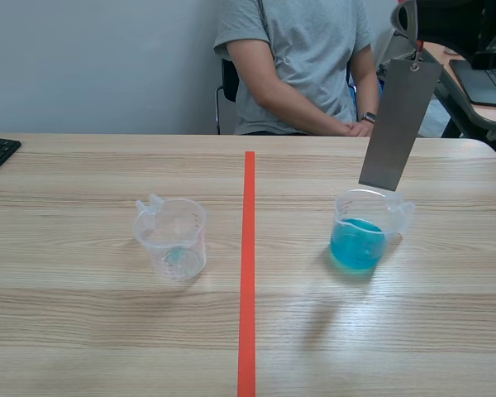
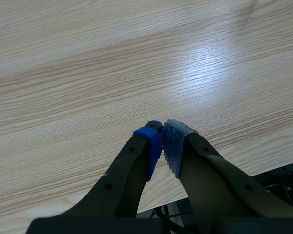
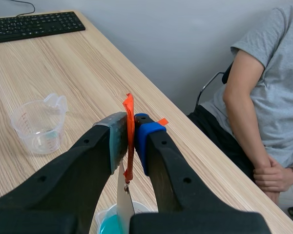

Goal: Do the redox reaction experiment.
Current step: 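Put the plate into the left beaker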

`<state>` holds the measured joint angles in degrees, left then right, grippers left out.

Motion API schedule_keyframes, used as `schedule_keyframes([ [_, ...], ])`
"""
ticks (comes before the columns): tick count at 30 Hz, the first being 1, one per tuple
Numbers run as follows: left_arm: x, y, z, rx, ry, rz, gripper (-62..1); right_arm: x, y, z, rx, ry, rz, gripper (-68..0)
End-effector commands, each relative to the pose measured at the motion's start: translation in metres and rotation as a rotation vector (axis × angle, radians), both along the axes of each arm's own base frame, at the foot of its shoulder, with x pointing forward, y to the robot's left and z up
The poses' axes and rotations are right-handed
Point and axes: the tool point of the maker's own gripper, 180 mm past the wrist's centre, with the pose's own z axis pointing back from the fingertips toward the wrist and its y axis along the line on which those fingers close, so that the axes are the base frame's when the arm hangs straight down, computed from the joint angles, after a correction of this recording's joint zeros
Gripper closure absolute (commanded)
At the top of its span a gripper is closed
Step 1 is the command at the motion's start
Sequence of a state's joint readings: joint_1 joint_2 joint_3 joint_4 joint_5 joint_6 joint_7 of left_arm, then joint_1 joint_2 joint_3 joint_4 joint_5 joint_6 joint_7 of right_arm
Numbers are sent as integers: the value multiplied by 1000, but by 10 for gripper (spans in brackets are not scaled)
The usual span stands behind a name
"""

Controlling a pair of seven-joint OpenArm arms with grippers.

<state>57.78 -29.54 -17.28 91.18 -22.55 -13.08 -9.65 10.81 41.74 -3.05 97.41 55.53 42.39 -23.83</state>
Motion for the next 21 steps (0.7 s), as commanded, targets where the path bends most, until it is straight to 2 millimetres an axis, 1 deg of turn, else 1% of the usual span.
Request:
schedule_keyframes([
  [1, 4, -1, 5, -9, -25, 3, -49, 2, -2, 25, 16, -74, 5, -15],
  [6, 4, -1, 5, -9, -26, 3, -49, 5, 4, 31, 25, -93, 15, -15],
  [11, 4, -1, 5, -9, -25, 3, -49, 6, 20, 36, 40, -107, 53, -15],
  [17, 4, -1, 5, -9, -25, 3, -49, 7, 49, 39, 50, -125, 110, -16],
  [21, 4, -1, 5, -9, -25, 3, -49, 7, 74, 39, 51, -140, 150, -16],
])
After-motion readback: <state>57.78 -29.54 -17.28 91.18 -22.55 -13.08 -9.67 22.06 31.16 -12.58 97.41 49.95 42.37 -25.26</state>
